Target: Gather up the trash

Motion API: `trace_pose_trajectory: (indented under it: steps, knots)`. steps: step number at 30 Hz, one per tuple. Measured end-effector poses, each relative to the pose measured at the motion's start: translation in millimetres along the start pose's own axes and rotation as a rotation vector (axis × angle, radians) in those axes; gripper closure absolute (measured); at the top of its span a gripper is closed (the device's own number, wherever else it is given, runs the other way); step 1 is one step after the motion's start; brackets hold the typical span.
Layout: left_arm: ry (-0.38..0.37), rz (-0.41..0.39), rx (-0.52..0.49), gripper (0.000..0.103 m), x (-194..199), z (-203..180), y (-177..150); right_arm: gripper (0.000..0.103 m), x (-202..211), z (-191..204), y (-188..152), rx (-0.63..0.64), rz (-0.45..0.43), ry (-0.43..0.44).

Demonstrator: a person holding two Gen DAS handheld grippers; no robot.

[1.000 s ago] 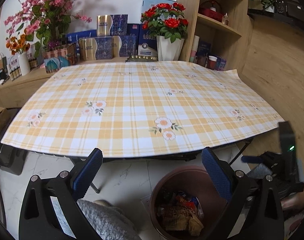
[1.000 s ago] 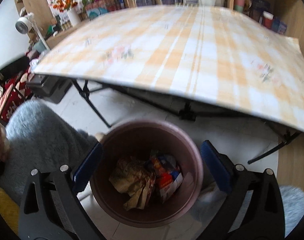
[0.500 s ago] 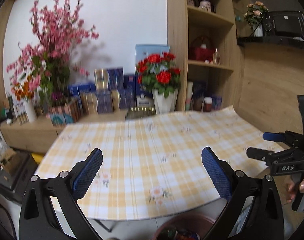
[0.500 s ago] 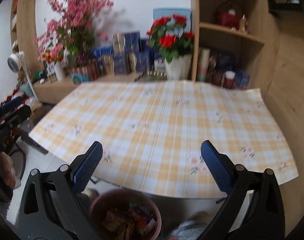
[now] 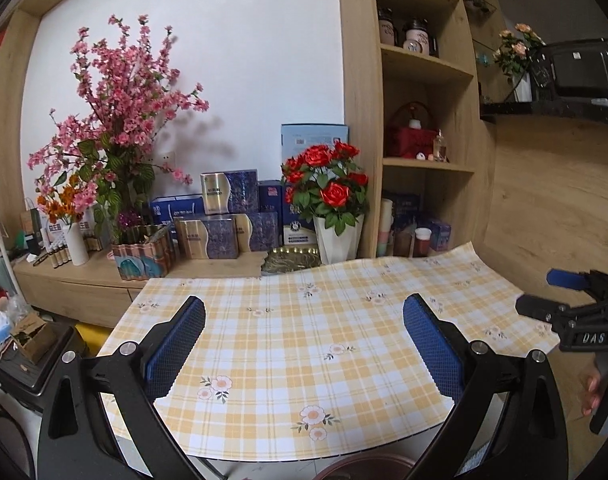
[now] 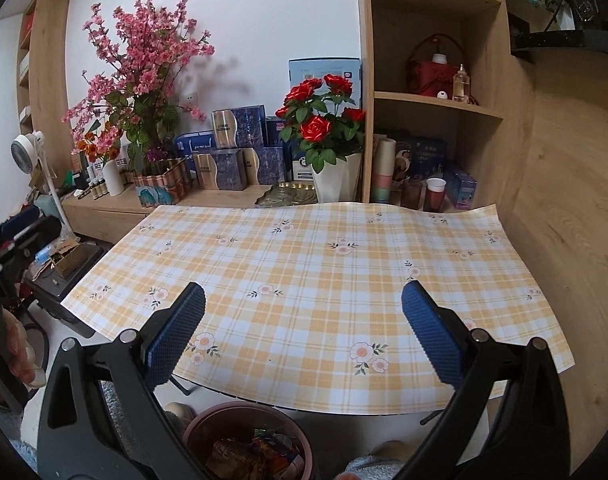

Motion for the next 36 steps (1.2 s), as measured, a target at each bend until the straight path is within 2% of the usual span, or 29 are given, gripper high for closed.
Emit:
trace_pose_trajectory:
  steps: [8, 25, 36]
  knots:
    - [-0.015, 0.028, 0.041, 0.006, -2, 2, 6, 0.006, 12, -3, 1, -0.019, -0.021, -0.002]
    - [0.008, 0.012, 0.011, 0.006, 3, -3, 9, 0.006, 16, -5, 2, -0.017, -0.021, -0.019]
    - [0.009, 0.024, 0.026, 0.006, 1, 0, 9, 0.006, 17, -5, 4, -0.017, -0.021, -0.02]
Point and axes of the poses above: each gripper's, at about its wrist camera, not at the fingertips, and x roughly against the way its jaws point, z to its left, y to its top, the point moved 5 cm from there along -x, roughly the way its jaws point, and after that the axes turned 1 degree about x, right-handed, at the moved point
